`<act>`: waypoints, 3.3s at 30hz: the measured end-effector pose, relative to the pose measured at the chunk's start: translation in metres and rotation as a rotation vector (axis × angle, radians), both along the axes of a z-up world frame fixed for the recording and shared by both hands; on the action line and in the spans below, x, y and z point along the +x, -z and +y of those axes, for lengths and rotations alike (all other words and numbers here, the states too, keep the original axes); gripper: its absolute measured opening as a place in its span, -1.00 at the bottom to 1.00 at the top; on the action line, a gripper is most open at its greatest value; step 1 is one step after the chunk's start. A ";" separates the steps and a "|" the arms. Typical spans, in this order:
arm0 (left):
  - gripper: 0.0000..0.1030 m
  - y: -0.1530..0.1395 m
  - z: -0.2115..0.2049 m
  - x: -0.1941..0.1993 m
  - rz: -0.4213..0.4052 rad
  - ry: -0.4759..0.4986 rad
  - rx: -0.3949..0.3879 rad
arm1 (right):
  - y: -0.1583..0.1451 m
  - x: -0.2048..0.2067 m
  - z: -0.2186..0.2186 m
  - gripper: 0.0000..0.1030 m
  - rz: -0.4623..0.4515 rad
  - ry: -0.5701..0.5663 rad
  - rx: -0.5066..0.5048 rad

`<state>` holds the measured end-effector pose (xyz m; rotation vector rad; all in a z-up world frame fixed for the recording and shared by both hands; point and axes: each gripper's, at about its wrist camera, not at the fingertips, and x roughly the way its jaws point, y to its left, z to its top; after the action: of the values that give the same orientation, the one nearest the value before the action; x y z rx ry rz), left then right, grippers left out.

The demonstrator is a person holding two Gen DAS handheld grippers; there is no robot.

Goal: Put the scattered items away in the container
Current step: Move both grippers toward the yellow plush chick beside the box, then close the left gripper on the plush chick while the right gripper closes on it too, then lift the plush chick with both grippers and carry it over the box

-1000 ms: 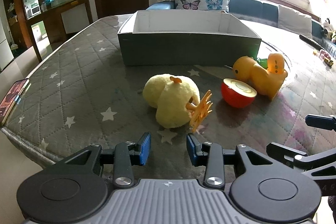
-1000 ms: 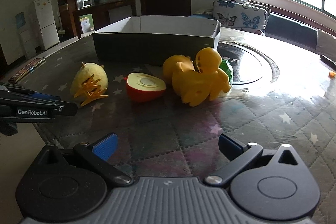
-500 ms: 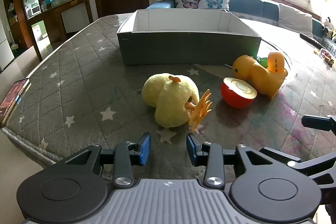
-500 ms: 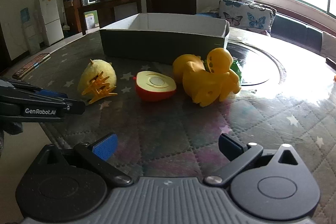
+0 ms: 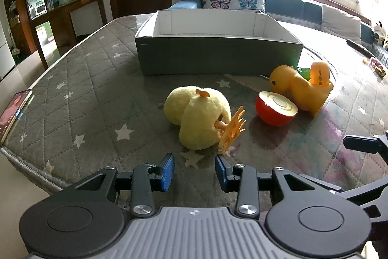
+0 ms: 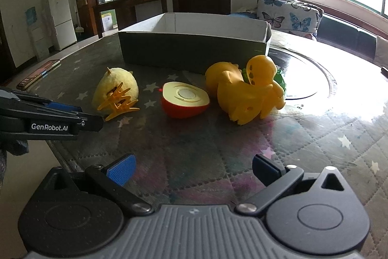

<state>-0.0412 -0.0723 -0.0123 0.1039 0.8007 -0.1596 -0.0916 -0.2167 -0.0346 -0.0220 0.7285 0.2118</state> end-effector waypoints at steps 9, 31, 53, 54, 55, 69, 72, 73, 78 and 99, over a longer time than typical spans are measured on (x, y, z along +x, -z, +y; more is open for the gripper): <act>-0.23 0.000 0.001 0.004 0.009 -0.007 -0.001 | -0.001 0.005 0.003 1.00 0.000 -0.014 0.002; -0.23 -0.001 0.003 0.015 0.013 -0.017 -0.008 | 0.000 0.021 0.017 1.00 0.009 -0.080 0.004; -0.23 -0.035 0.027 0.022 -0.044 0.001 -0.091 | -0.009 0.044 0.049 0.90 -0.022 -0.218 0.005; -0.23 -0.036 0.028 0.024 -0.047 -0.002 -0.094 | -0.010 0.045 0.050 0.89 -0.023 -0.224 0.008; -0.23 -0.037 0.030 0.027 -0.048 -0.006 -0.096 | -0.012 0.046 0.052 0.87 -0.026 -0.230 0.010; -0.23 -0.031 0.040 0.067 0.046 0.004 -0.227 | -0.017 0.068 0.084 0.62 -0.031 -0.328 0.011; -0.23 -0.030 0.045 0.076 0.077 -0.014 -0.270 | -0.016 0.073 0.088 0.48 -0.024 -0.339 0.013; -0.23 -0.029 0.048 0.078 0.090 -0.015 -0.293 | -0.016 0.075 0.088 0.41 -0.020 -0.342 0.014; -0.22 -0.021 0.063 0.090 0.145 -0.044 -0.399 | -0.012 0.082 0.089 0.22 -0.005 -0.333 0.012; -0.24 -0.051 0.070 0.102 0.161 0.002 -0.668 | -0.044 0.077 0.055 0.17 -0.104 -0.272 0.080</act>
<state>0.0608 -0.0018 0.0383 -0.5442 0.8705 -0.4323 -0.0141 -0.1618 0.0097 -0.0554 0.6109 0.4964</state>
